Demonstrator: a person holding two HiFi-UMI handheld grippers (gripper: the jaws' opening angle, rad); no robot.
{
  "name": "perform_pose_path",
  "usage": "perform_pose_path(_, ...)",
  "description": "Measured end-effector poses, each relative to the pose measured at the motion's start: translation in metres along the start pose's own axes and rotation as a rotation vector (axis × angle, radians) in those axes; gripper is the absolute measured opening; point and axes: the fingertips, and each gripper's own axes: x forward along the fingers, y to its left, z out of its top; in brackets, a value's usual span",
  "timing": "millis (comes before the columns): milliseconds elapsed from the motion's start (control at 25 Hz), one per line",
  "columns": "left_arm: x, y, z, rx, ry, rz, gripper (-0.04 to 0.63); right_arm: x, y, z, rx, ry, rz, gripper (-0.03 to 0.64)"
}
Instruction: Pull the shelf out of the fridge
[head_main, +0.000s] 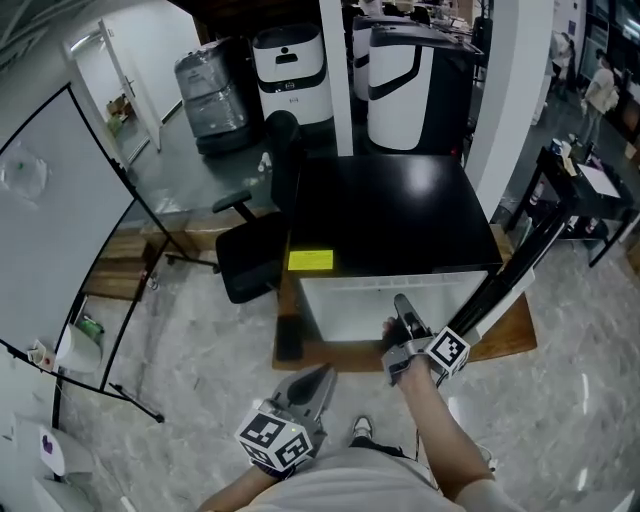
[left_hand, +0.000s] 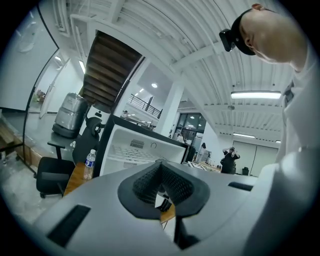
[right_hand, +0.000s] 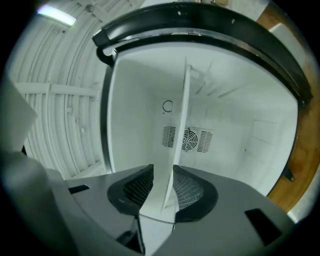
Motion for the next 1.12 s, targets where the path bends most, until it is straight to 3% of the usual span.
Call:
perform_pose_path(680,0.043,0.025,0.002,-0.02,0.021,0.035,0.006,0.077,-0.042,0.032,0.127,-0.039,-0.017,0.119)
perform_pose_path(920,0.047,0.03,-0.001,-0.024,0.027,0.05,0.006,0.087,-0.042,0.035,0.158,-0.063,0.019,0.058)
perform_pose_path(1120,0.049,0.033,0.0,-0.034,0.034,0.054,0.006,0.09,-0.039,0.035,0.177,-0.07,0.029,0.051)
